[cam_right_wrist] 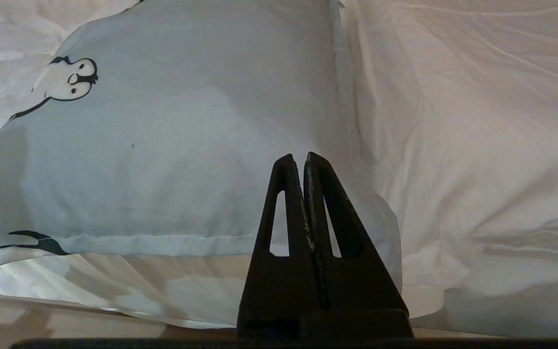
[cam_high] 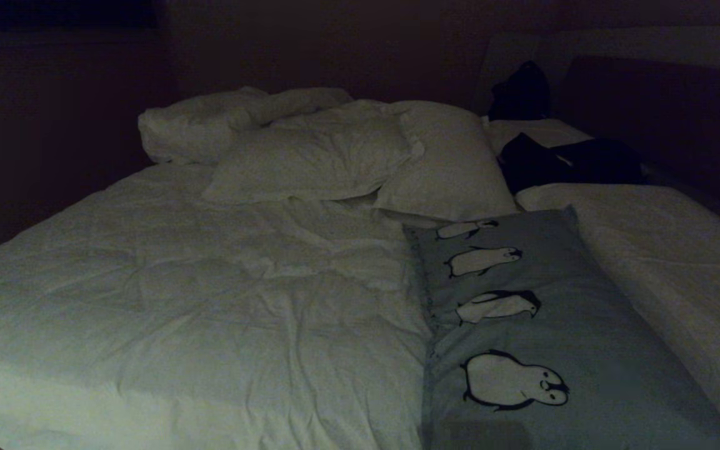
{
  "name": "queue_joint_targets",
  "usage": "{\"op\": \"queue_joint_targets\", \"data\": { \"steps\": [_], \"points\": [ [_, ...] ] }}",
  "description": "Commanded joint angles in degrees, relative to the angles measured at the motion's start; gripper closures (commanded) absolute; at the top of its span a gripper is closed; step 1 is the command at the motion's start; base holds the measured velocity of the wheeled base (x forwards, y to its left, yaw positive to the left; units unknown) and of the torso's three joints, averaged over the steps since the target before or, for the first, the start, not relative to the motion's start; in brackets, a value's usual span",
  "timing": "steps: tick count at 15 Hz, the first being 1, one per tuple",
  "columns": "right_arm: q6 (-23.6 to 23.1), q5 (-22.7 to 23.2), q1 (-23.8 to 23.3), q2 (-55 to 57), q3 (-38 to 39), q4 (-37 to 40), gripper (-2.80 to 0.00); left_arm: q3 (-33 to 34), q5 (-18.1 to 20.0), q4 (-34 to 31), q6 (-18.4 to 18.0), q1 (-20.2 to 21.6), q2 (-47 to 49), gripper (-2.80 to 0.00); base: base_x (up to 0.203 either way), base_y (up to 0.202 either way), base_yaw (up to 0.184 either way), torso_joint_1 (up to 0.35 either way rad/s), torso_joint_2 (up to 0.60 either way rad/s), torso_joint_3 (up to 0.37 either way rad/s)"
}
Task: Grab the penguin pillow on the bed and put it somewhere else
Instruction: Place the pillow at the bedside
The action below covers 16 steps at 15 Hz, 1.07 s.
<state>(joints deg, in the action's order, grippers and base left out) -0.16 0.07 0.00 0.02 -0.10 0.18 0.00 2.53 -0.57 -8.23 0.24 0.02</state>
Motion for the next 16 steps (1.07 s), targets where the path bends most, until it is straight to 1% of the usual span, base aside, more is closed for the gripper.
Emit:
{"op": "queue_joint_targets", "data": {
  "steps": [1,12,14,16],
  "points": [
    [-0.02,0.02,0.00,0.06,0.01,-0.01,0.00,0.09,0.20,-0.04,0.05,0.02,-0.02,0.00,0.000,0.000,0.000,0.000,0.00,0.000],
    [-0.02,0.02,0.00,0.06,0.01,0.00,0.00,0.09,0.11,-0.22,0.49,0.02,-0.11,0.00,0.000,0.000,0.000,0.000,0.00,0.000],
    [-2.74,0.50,0.00,0.06,-0.01,0.26,0.00,0.09,0.10,-0.22,0.49,0.02,-0.02,0.00,0.000,0.000,0.000,0.000,0.00,0.000],
    [-3.62,0.63,0.00,0.06,0.01,0.17,0.00,0.09,0.11,-0.22,0.49,0.02,-0.02,0.00,0.000,0.000,0.000,0.000,0.00,0.000]
  ]
}}
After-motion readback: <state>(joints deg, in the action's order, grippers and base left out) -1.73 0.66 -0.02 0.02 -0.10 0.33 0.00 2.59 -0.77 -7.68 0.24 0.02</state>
